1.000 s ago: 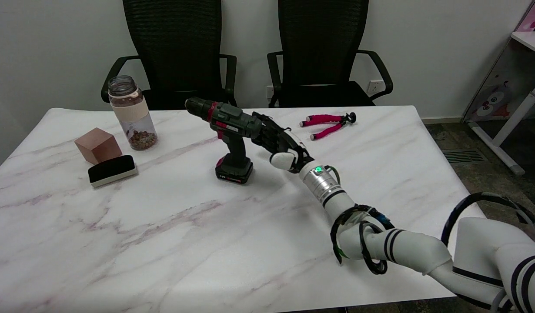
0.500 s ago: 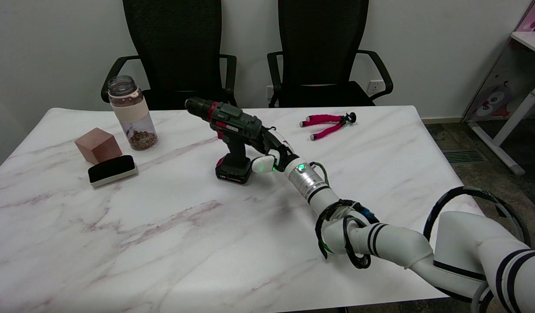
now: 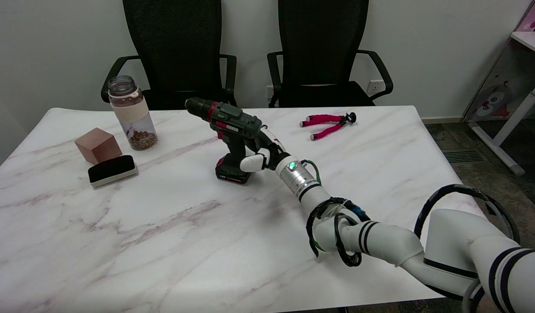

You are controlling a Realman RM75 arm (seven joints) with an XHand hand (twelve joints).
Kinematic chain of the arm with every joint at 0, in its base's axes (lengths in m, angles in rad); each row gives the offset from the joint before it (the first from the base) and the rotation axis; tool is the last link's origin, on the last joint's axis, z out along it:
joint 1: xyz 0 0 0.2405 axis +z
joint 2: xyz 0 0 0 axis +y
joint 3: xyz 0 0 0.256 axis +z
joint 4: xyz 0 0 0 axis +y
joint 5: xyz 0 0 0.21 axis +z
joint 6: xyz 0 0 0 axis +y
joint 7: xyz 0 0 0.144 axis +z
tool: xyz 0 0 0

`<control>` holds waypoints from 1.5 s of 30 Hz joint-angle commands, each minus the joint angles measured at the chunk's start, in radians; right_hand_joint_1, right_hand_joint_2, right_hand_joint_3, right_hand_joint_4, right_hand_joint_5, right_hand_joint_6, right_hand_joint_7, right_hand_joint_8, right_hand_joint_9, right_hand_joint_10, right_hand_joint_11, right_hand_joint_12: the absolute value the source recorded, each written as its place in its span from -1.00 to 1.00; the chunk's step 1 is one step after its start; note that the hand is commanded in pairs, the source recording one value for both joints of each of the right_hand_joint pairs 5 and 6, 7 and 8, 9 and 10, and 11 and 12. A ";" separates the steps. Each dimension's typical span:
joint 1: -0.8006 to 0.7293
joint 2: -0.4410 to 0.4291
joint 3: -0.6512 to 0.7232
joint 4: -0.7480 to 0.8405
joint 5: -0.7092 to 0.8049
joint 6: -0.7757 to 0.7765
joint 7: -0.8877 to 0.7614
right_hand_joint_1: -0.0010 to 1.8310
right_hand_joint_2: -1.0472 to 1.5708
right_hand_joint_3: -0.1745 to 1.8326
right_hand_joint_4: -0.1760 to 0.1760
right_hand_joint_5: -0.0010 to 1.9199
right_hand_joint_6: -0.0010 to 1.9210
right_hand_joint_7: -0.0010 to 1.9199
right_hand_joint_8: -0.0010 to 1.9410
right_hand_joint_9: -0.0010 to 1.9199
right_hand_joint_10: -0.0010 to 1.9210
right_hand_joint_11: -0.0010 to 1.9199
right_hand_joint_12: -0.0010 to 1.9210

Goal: Pick up the power screwdriver.

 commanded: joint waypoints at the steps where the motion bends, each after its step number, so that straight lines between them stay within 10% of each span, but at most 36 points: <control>1: 0.013 -0.036 -0.001 0.004 0.056 -0.011 -0.012 0.11 -0.72 -0.15 1.00 -0.80 -0.80 -0.80 -0.80 -0.71 -0.71 -0.82 -0.82; 31: 0.018 -0.039 0.002 -0.009 0.108 -0.032 -0.010 0.22 -0.37 -0.07 0.82 -0.75 -0.75 -0.75 -0.76 -0.52 -0.52 -0.86 -0.86; 45: 0.015 -0.039 0.000 -0.010 0.111 -0.035 -0.001 0.29 -0.23 0.03 0.74 -0.72 -0.72 -0.72 -0.73 -0.23 -0.23 -0.59 -0.59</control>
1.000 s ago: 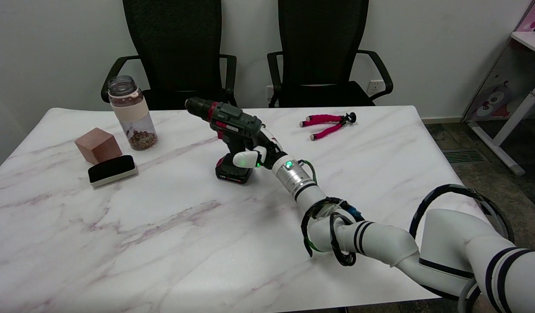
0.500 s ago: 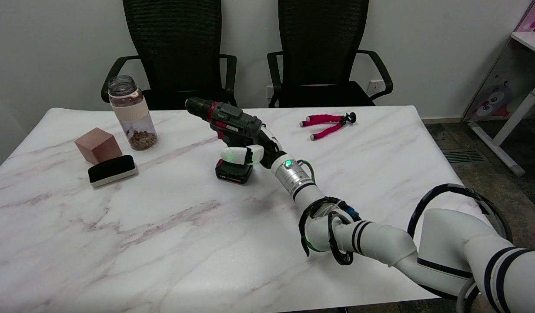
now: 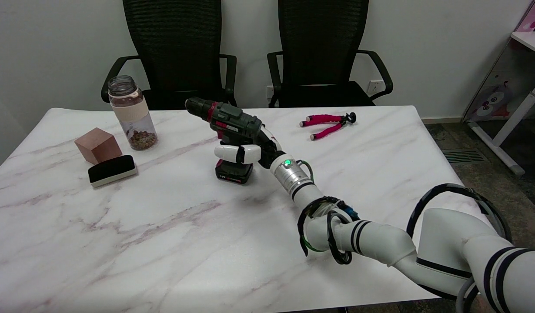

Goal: Pick up the power screwdriver.

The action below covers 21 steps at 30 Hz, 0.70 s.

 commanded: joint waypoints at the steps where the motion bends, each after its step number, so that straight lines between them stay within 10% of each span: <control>1: 0.000 -0.002 -0.002 -0.004 0.008 -0.006 0.012 0.30 -0.23 0.05 0.74 -0.72 -0.72 -0.72 -0.73 -0.22 -0.22 -0.57 -0.57; 21: 0.006 0.004 0.002 -0.026 0.008 -0.009 0.026 0.36 -0.22 0.44 0.81 -0.70 -0.70 -0.70 -0.71 0.03 0.03 -0.29 -0.29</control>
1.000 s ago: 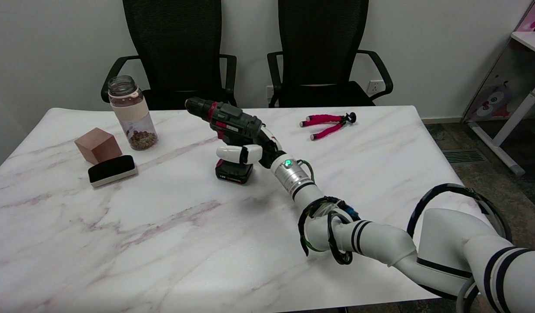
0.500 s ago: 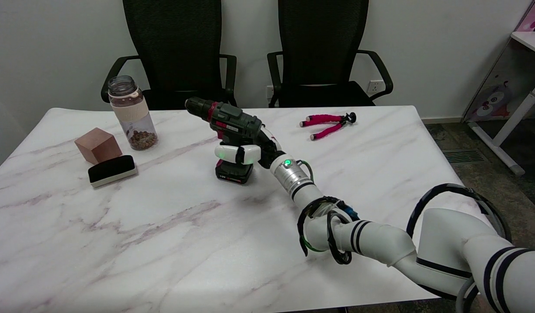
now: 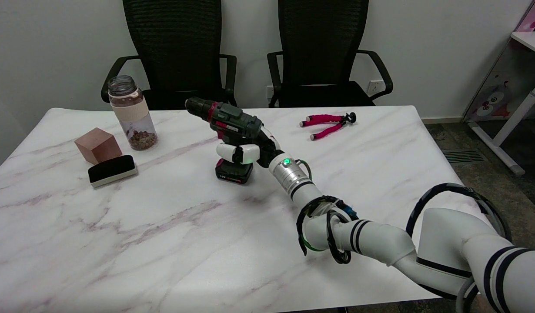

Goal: Pick up the power screwdriver.

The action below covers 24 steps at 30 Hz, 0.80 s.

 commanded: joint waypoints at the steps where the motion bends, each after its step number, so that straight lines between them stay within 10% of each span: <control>1: 0.005 0.004 0.004 -0.012 0.001 -0.008 0.009 0.36 -0.21 0.44 0.81 -0.70 -0.70 -0.70 -0.70 0.03 0.03 -0.29 -0.29; 24: 0.018 0.002 0.004 -0.005 0.012 -0.054 0.009 0.39 0.10 0.55 0.90 -0.40 -0.40 -0.40 -0.41 0.46 0.46 0.51 0.51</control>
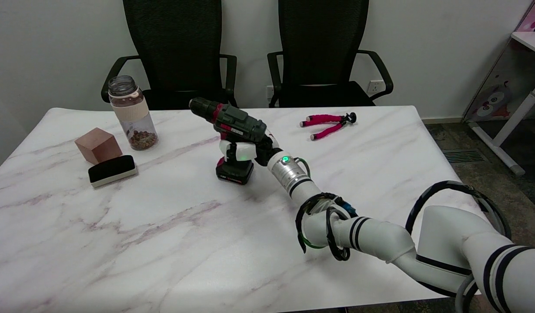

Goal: Pick up the power screwdriver.

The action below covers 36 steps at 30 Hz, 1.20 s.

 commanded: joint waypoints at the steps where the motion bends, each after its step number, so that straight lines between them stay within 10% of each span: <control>1: 0.008 0.000 0.001 0.005 0.011 -0.026 0.001 0.39 0.12 0.53 0.92 -0.38 -0.38 -0.38 -0.38 0.49 0.48 0.56 0.56; 6: 0.014 0.000 -0.002 0.006 0.011 -0.037 0.001 0.36 0.10 0.50 0.99 -0.07 -0.07 -0.07 -0.08 0.54 0.54 0.70 0.70; 11: 0.021 0.000 -0.007 0.008 0.011 -0.038 0.001 0.31 -0.03 0.54 0.15 0.10 0.10 0.10 0.09 0.61 0.61 0.79 0.79; 20: 0.033 -0.003 -0.008 0.008 0.003 -0.066 -0.005 0.26 -0.11 0.58 -0.10 0.29 0.29 0.29 0.28 0.68 0.68 0.85 0.85; 30: 0.039 -0.005 -0.008 0.008 0.003 -0.067 -0.008 0.18 -0.07 0.57 0.13 0.84 0.84 0.84 0.82 0.74 0.73 0.88 0.88; 32: 0.039 -0.005 -0.009 0.008 0.003 -0.067 -0.008 0.16 -0.03 0.55 1.00 0.97 0.97 0.97 0.95 0.75 0.75 0.89 0.89; 36: 0.043 -0.006 -0.010 0.003 0.002 -0.067 -0.008 0.14 0.00 0.47 1.00 1.00 1.00 1.00 0.98 0.79 0.78 0.90 0.90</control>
